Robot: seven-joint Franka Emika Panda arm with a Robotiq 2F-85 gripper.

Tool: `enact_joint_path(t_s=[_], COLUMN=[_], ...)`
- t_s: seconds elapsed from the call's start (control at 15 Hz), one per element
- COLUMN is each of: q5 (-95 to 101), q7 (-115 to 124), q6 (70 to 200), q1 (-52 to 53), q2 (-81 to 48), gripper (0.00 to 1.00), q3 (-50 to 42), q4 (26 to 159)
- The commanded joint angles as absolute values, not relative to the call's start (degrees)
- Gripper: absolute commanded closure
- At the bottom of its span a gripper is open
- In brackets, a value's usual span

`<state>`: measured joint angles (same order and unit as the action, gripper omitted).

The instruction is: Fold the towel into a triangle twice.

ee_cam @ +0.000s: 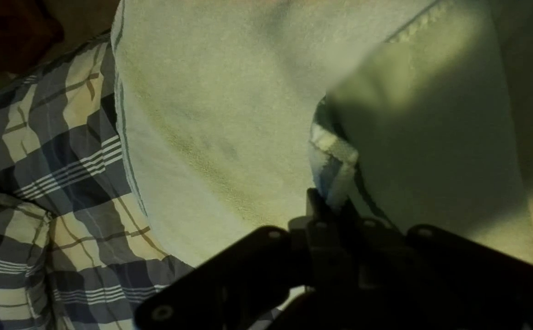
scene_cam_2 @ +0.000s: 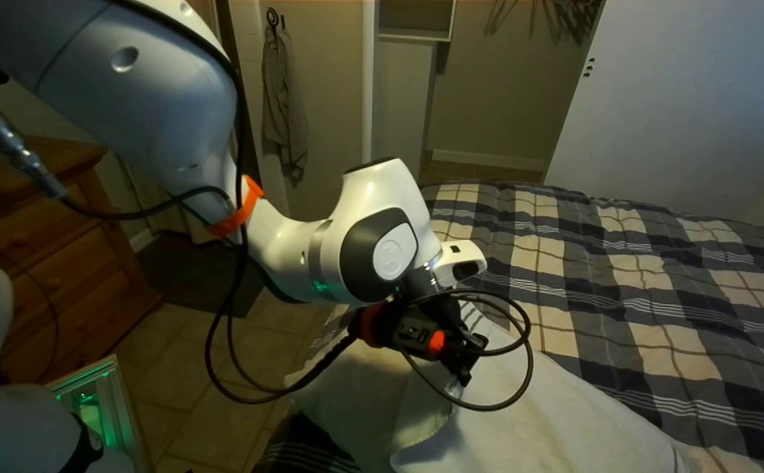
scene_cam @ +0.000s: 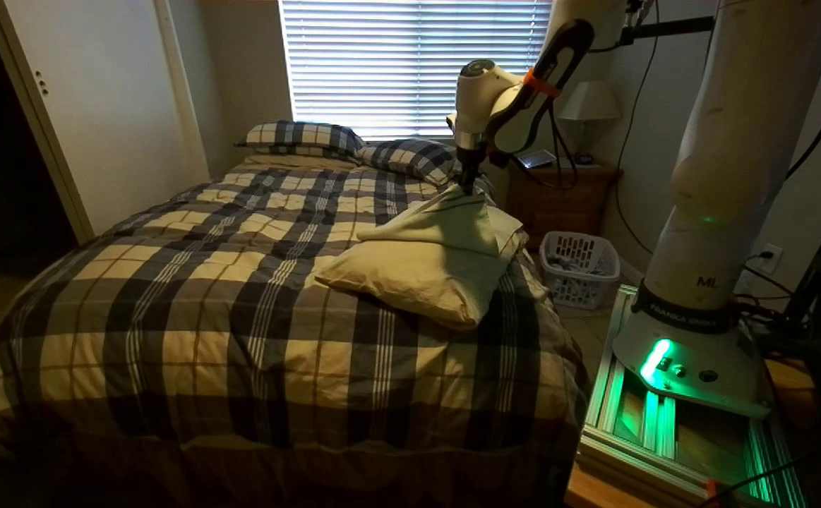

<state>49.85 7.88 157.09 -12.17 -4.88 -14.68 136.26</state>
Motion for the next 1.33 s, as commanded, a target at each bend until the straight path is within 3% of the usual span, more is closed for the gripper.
enact_joint_path(t_s=[0.0,0.67,1.27], q5=[49.63,46.66,45.85], q7=[7.63,4.84,-7.22], q6=[156.99,155.35,157.96], q1=[-12.24,-13.86,-17.13], q2=[-4.83,-6.90,-17.24], gripper=[0.94,0.99,0.99], q3=[-14.60,-15.93,-17.31], q4=[136.22,131.00,117.02])
